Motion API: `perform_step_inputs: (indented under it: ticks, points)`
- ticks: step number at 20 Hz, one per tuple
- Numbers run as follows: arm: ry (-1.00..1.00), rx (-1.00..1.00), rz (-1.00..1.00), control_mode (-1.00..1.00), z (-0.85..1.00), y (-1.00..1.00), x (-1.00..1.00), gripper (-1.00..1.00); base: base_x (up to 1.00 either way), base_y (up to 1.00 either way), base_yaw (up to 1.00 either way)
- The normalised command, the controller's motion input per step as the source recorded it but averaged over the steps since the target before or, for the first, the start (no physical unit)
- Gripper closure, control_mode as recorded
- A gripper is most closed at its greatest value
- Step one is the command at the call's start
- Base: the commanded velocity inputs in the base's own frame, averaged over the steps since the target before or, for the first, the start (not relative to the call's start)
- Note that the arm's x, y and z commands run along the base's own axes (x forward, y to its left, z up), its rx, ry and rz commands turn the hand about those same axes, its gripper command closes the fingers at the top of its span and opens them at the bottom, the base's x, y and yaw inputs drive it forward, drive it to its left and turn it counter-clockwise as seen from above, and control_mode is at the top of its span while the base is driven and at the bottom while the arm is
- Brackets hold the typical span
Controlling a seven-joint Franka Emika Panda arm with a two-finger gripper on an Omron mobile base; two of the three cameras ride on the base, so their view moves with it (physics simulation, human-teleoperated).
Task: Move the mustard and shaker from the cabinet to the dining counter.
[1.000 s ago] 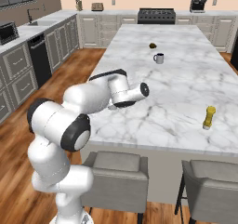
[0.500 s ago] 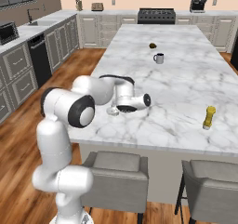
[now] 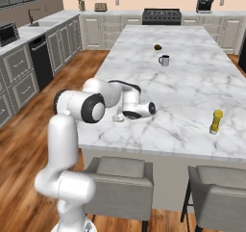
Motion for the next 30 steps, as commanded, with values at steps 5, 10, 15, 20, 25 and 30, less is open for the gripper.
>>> perform_step_inputs:
  ticks: [5,10,15,20,25,30]
  points:
    - [0.0,0.0,0.0,-1.0,-0.46,0.09,0.44,1.0,0.0,0.0,0.0]
    - [0.0,0.0,0.0,-1.0,-0.28,0.12,0.3,1.0,0.0,0.0,0.0]
    - [0.0,0.0,0.0,-1.0,-0.05,0.05,0.01,-1.0,0.0,0.0,0.0]
    - [0.0,0.0,0.0,-1.0,0.0,0.0,0.0,-1.0,0.0,0.0,0.0]
    - [0.0,0.0,0.0,-1.0,0.23,0.0,0.0,-1.0,0.0,0.0,0.0]
    - [0.0,0.0,0.0,-1.0,0.5,0.0,-0.07,-1.0,0.0,0.0,0.0]
